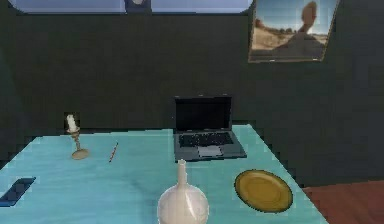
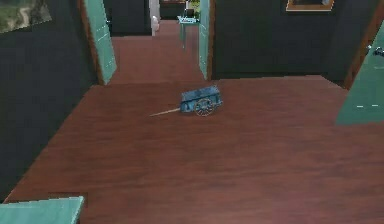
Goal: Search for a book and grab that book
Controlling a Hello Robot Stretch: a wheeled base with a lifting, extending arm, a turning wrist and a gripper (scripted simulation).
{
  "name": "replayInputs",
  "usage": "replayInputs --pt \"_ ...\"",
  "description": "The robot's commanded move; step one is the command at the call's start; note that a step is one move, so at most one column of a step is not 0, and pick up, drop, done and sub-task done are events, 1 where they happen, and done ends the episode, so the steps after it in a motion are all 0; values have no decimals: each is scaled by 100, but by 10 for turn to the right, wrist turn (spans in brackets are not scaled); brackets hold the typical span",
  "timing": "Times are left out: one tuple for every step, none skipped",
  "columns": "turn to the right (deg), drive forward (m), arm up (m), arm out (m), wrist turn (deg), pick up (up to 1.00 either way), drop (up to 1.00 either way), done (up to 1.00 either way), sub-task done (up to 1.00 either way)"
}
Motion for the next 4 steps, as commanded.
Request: replayInputs --pt "-450 0 0 0 0 0 0 0 0" --pt "-450 0 0 0 0 0 0 0 0" --pt "-450 0 0 0 0 0 0 0 0" --pt "-180 0 0 0 0 0 0 0 0"
